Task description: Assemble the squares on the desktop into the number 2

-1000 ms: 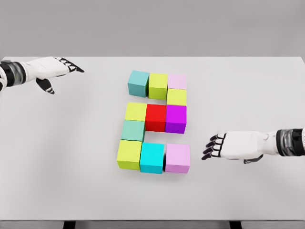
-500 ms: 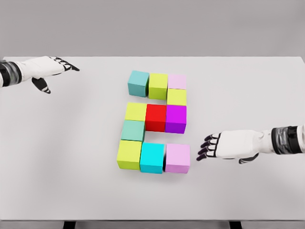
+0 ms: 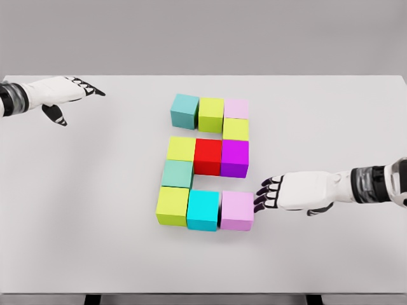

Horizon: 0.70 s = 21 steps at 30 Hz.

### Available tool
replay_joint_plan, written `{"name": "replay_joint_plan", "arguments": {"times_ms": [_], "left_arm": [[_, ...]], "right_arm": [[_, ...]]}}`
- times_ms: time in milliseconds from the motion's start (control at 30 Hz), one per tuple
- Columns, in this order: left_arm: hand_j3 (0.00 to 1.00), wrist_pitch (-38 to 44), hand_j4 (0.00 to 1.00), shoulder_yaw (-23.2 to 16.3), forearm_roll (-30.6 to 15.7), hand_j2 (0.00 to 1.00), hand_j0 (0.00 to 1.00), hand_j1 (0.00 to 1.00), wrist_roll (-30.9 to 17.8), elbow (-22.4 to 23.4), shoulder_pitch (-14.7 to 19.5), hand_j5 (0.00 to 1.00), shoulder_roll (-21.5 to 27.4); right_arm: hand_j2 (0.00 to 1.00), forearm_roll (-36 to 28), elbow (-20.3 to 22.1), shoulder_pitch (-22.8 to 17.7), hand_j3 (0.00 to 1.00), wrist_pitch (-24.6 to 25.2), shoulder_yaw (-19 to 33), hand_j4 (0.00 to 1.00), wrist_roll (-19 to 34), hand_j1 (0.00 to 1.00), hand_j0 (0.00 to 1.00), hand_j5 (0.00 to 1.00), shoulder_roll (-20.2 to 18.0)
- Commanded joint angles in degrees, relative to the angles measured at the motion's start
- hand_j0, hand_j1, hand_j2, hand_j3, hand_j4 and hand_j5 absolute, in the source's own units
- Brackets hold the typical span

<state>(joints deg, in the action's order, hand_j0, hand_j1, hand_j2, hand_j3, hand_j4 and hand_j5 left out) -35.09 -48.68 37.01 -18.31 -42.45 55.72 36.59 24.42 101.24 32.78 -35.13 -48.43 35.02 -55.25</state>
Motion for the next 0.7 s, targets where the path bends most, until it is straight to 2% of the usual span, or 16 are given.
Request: {"name": "replay_joint_plan", "arguments": {"times_ms": [0, 300, 400, 433, 467, 533, 600, 667], "left_arm": [[1.0, 0.1, 1.0, 0.2, -0.3, 1.0, 1.0, 1.0, 0.0, 0.0, 0.1, 1.0, 0.1], [1.0, 0.1, 1.0, 0.2, -0.3, 1.0, 1.0, 1.0, 0.0, 0.0, 0.0, 1.0, 0.0], [1.0, 0.1, 1.0, 0.2, -0.4, 1.0, 1.0, 1.0, 0.0, 0.0, 0.0, 1.0, 0.1], [1.0, 0.1, 1.0, 0.2, -0.4, 1.0, 1.0, 1.0, 0.0, 0.0, 0.0, 1.0, 0.1], [1.0, 0.1, 1.0, 0.2, -0.4, 1.0, 1.0, 1.0, 0.0, 0.0, 0.0, 1.0, 0.1], [1.0, 0.1, 1.0, 0.2, -0.4, 1.0, 1.0, 1.0, 0.0, 0.0, 0.0, 1.0, 0.2], [1.0, 0.1, 1.0, 0.2, -0.5, 1.0, 1.0, 1.0, 0.0, 0.0, 0.0, 1.0, 0.2], [1.0, 0.1, 1.0, 0.2, -0.5, 1.0, 1.0, 1.0, 0.0, 0.0, 0.0, 1.0, 0.2]], "right_arm": [[0.99, -0.2, 0.0, 0.0, 0.99, 0.1, 0.0, 0.99, 0.0, 0.99, 0.99, 0.99, 0.4], [1.0, 0.0, 0.0, 0.2, 1.0, 0.1, -0.4, 1.0, 0.0, 1.0, 1.0, 1.0, 0.7], [1.0, -0.2, -0.1, 0.7, 1.0, 0.1, 1.1, 1.0, 0.0, 1.0, 1.0, 1.0, -2.4], [1.0, -0.7, -0.1, 0.8, 1.0, 0.1, 3.9, 1.0, 0.0, 1.0, 1.0, 1.0, -3.5], [1.0, -2.4, -0.1, 0.7, 1.0, 0.1, 9.3, 1.0, 0.0, 1.0, 1.0, 1.0, -4.5], [1.0, -14.6, -1.6, -0.1, 1.0, 0.1, 18.0, 1.0, 0.0, 1.0, 1.0, 1.0, -6.8], [1.0, -22.7, -4.6, -2.4, 1.0, 0.1, 20.7, 1.0, 0.0, 1.0, 1.0, 1.0, -6.1], [1.0, -32.0, -11.0, -5.5, 1.0, 0.1, 21.6, 1.0, 0.0, 1.0, 1.0, 1.0, -2.3]]}}
